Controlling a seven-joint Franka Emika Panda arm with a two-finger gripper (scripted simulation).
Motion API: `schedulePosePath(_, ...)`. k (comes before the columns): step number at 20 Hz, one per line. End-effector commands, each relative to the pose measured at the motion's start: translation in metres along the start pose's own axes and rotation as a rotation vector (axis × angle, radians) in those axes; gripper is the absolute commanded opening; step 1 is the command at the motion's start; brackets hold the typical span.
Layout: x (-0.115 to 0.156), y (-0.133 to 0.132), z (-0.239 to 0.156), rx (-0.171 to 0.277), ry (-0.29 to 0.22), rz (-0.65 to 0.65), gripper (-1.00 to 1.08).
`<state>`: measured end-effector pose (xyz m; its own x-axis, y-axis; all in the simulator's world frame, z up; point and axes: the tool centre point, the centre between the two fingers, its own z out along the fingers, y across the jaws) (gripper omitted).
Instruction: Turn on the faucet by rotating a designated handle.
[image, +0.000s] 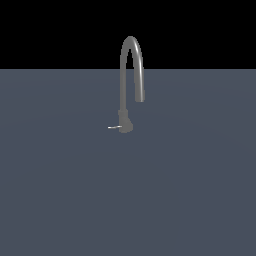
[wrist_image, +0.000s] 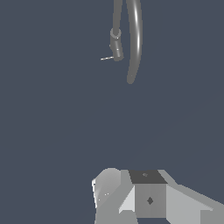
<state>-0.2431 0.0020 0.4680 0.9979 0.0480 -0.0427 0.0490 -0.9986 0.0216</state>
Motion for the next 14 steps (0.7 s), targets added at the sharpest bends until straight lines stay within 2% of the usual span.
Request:
schedulePosePath(1,0.000,0.000,0.000,0.000,0.000,0.000,-1.00)
schedulePosePath(8,0.006,-0.001,-0.003,0.023,0.013,-0.004,-1.00)
schedulePosePath(14,0.005,0.009,0.009,0.037,-0.027,-0.009,-1.00)
